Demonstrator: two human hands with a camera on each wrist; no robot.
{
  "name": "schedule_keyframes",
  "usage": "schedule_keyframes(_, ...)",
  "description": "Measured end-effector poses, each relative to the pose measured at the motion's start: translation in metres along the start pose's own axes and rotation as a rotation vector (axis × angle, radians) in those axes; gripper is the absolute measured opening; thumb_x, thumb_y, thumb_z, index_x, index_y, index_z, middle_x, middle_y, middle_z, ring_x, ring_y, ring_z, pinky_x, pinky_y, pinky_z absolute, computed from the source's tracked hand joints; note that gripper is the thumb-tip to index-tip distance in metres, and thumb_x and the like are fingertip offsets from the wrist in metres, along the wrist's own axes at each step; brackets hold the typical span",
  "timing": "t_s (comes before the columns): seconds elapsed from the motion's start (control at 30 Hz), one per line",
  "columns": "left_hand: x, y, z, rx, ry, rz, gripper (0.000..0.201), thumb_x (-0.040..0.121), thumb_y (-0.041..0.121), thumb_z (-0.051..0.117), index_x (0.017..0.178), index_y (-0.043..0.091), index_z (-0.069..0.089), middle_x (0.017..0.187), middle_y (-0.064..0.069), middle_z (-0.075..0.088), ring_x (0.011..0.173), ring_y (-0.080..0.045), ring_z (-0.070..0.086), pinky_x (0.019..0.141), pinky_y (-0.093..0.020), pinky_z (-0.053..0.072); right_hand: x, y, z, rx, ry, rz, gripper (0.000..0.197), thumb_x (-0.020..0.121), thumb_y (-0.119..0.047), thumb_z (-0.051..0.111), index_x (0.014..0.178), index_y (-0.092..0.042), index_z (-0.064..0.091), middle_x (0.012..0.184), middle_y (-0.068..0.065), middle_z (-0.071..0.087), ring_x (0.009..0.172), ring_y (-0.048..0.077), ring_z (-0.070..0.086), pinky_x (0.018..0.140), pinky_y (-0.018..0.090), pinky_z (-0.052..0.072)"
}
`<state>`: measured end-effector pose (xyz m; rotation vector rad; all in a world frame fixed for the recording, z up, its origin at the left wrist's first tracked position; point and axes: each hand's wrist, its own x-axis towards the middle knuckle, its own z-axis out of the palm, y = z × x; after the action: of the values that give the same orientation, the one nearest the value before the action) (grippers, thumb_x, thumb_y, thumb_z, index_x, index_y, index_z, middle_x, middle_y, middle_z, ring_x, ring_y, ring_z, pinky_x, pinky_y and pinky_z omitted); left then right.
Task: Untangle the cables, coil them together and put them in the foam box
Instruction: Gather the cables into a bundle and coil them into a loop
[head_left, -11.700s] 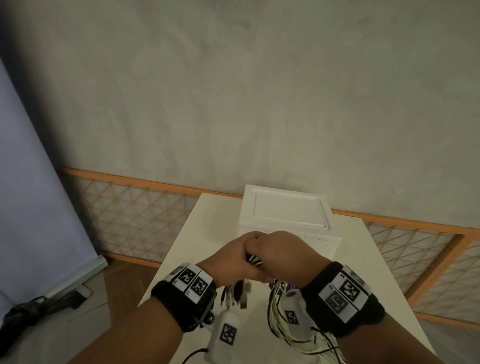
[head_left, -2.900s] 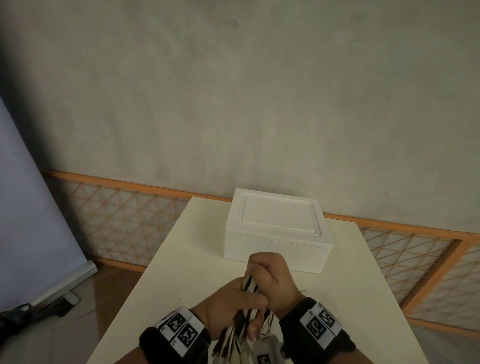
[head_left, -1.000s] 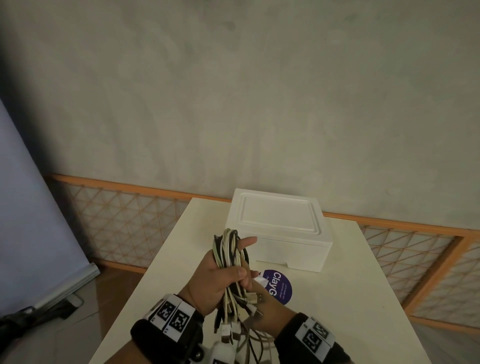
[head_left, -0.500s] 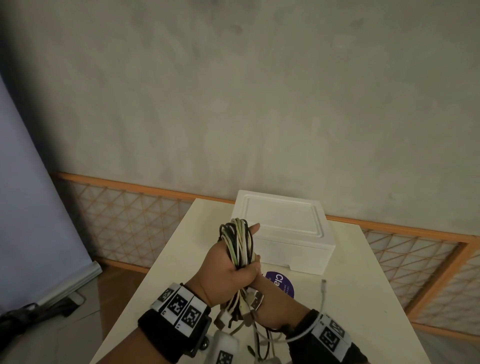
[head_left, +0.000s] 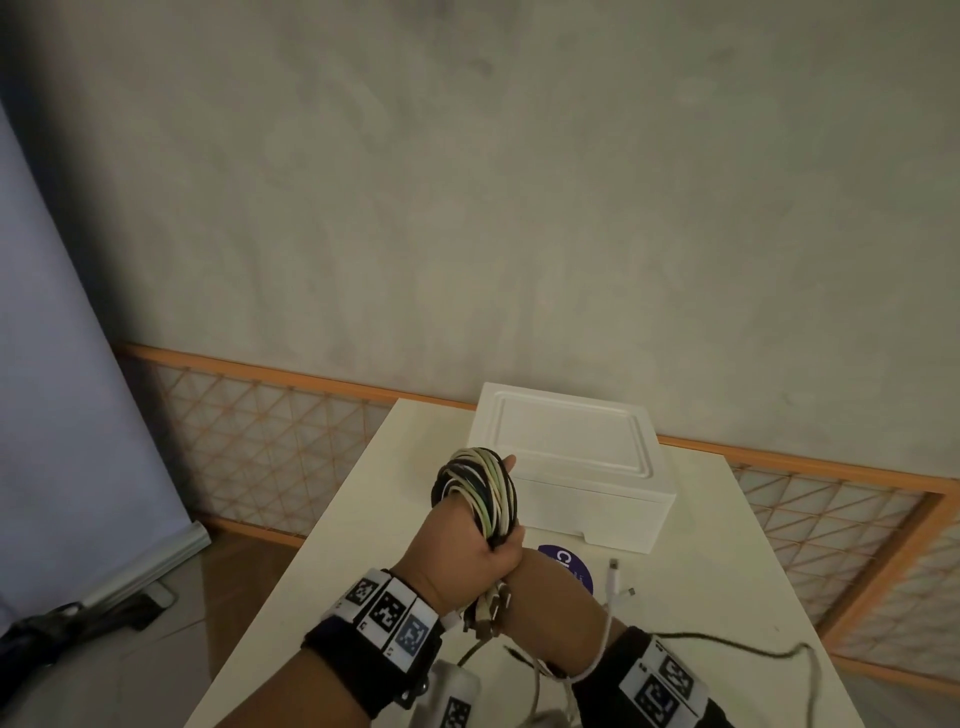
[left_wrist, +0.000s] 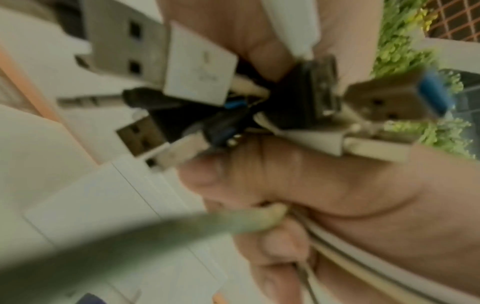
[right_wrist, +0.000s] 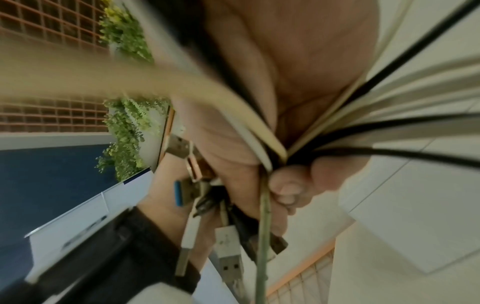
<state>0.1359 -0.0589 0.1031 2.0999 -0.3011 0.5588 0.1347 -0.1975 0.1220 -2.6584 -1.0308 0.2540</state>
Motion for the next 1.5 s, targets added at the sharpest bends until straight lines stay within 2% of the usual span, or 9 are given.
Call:
schedule_keyframes(0.1, -0.001, -0.007, 0.001, 0.113, -0.045, 0.023, 0.07, 0.081, 0.039, 0.05, 0.147, 0.028, 0.032, 0.08, 0.023, 0.051, 0.084, 0.001, 0.054, 0.097, -0.025, 0.045, 0.003, 0.001, -0.002, -0.106, 0.084, -0.028, 0.034, 0.077, -0.031, 0.072, 0.104, -0.012, 0.067, 0.095, -0.002, 0.069, 0.094, 0.013, 0.066, 0.069, 0.018, 0.045)
schedule_keyframes(0.2, -0.005, -0.012, -0.001, 0.266, -0.055, 0.039, 0.074, 0.081, 0.048, 0.041, 0.147, 0.037, 0.01, 0.099, 0.014, 0.06, 0.095, -0.002, 0.055, 0.097, -0.017, 0.041, 0.0, -0.002, -0.001, -0.098, -0.017, 0.051, 0.029, 0.086, -0.023, 0.054, 0.111, -0.009, 0.06, 0.103, 0.004, 0.065, 0.091, 0.017, 0.059, 0.077, 0.023, 0.044)
schedule_keyframes(0.53, -0.015, -0.028, -0.002, 0.459, -0.073, 0.163, 0.082, 0.084, 0.05, 0.047, 0.149, 0.015, 0.012, 0.108, 0.005, 0.066, 0.102, -0.008, 0.06, 0.096, -0.018, 0.043, 0.001, 0.007, -0.01, 0.046, -0.128, 0.12, 0.033, 0.07, -0.021, 0.063, 0.101, -0.01, 0.06, 0.089, -0.001, 0.06, 0.078, 0.016, 0.056, 0.067, 0.025, 0.047)
schedule_keyframes(0.7, -0.012, -0.029, -0.009, 0.285, -0.253, 0.1, 0.114, 0.07, 0.071, 0.063, 0.147, 0.022, -0.005, 0.105, 0.017, 0.047, 0.105, 0.006, 0.043, 0.103, -0.013, 0.027, 0.009, 0.015, -0.017, 0.068, -0.08, 0.104, 0.027, 0.062, -0.027, 0.058, 0.083, -0.01, 0.061, 0.07, -0.004, 0.051, 0.063, 0.016, 0.05, 0.055, 0.027, 0.04)
schedule_keyframes(0.8, -0.005, -0.039, -0.007, 0.328, -0.261, 0.073, 0.127, 0.062, 0.072, 0.068, 0.153, 0.007, 0.006, 0.093, 0.017, 0.038, 0.095, 0.011, 0.037, 0.107, -0.016, 0.027, 0.007, 0.014, -0.016, 0.089, -0.067, 0.101, 0.028, 0.062, -0.028, 0.058, 0.085, -0.012, 0.059, 0.072, -0.005, 0.053, 0.065, 0.016, 0.05, 0.054, 0.026, 0.039)
schedule_keyframes(0.93, 0.0, -0.046, -0.006, 0.531, -0.338, 0.116, 0.144, 0.053, 0.086, 0.06, 0.151, 0.007, -0.01, 0.118, 0.01, 0.039, 0.116, 0.009, 0.02, 0.111, -0.011, 0.002, 0.005, 0.008, -0.018, 0.09, -0.081, 0.091, 0.031, 0.067, -0.021, 0.065, 0.096, -0.013, 0.059, 0.084, -0.003, 0.055, 0.072, 0.016, 0.052, 0.06, 0.025, 0.044)
schedule_keyframes(1.1, 0.001, -0.041, -0.01, 0.46, -0.362, 0.087, 0.149, 0.045, 0.092, 0.053, 0.152, 0.006, -0.004, 0.129, -0.001, 0.051, 0.122, 0.002, 0.034, 0.113, -0.013, 0.007, 0.002, 0.003, -0.019, 0.073, -0.119, 0.102, 0.034, 0.07, -0.02, 0.066, 0.101, -0.01, 0.057, 0.086, -0.002, 0.053, 0.074, 0.016, 0.05, 0.058, 0.023, 0.039)
schedule_keyframes(1.33, 0.005, -0.032, -0.015, 0.629, -0.537, 0.039, 0.121, 0.057, 0.067, 0.077, 0.148, 0.005, 0.026, 0.14, 0.001, 0.047, 0.127, -0.015, 0.046, 0.111, -0.028, 0.032, 0.0, -0.004, -0.019, 0.034, -0.211, 0.14, 0.055, 0.078, -0.02, 0.067, 0.13, -0.014, 0.048, 0.124, 0.0, 0.059, 0.114, 0.02, 0.055, 0.092, 0.031, 0.045)
schedule_keyframes(1.5, 0.001, -0.023, -0.008, 0.916, -0.516, 0.153, 0.049, 0.076, 0.046, 0.057, 0.113, 0.015, 0.066, 0.099, 0.003, 0.068, 0.089, -0.014, 0.065, 0.079, -0.023, 0.049, 0.0, -0.003, -0.02, 0.065, -0.238, 0.188, 0.056, 0.08, -0.021, 0.066, 0.132, -0.014, 0.046, 0.128, 0.002, 0.055, 0.115, 0.02, 0.054, 0.096, 0.031, 0.045)
